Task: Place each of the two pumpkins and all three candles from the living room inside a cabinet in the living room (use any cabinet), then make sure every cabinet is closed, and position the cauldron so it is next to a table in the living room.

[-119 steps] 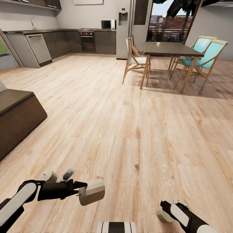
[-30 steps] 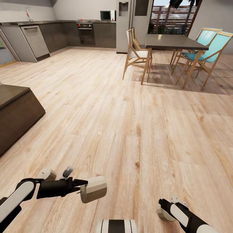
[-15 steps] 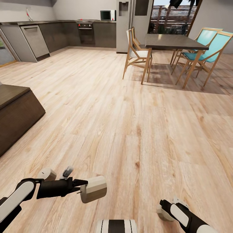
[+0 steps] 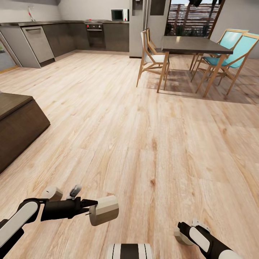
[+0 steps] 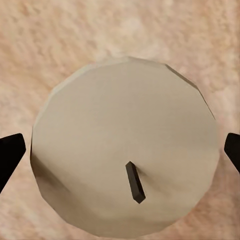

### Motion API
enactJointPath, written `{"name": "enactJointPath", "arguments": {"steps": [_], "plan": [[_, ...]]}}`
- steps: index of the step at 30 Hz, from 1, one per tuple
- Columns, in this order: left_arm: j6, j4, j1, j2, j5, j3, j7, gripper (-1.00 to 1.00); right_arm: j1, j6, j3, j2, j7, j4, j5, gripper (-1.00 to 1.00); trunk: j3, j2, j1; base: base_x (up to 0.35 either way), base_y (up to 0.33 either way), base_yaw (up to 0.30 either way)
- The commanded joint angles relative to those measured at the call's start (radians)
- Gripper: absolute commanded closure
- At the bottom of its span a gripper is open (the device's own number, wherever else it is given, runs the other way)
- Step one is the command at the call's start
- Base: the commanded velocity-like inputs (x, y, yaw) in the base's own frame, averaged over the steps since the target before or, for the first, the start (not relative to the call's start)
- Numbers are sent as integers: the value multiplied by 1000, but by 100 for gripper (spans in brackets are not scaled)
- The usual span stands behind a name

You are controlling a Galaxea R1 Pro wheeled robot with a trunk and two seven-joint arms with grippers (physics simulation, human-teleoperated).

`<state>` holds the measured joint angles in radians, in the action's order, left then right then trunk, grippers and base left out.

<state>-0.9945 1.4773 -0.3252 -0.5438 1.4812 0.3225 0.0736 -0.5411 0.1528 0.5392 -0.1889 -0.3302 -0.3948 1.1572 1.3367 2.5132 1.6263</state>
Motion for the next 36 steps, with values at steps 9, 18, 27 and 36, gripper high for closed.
{"name": "enactJointPath", "arguments": {"steps": [9,18,27,36], "plan": [[-1,0,-1,-1,-5,1,8,100,0,4,7,-1,-7,-4,3,-100,5,1,0,0,0,0],[-1,0,-1,-1,-4,1,8,100,0,4,7,-1,-6,-3,4,-100,5,1,0,0,0,0],[-1,0,-1,-1,-4,1,8,100,0,4,8,-1,-1,-4,4,100,5,1,0,0,0,0],[-1,-2,-1,-1,-4,1,8,100,0,4,7,-1,5,-4,3,100,5,1,0,0,0,0]]}}
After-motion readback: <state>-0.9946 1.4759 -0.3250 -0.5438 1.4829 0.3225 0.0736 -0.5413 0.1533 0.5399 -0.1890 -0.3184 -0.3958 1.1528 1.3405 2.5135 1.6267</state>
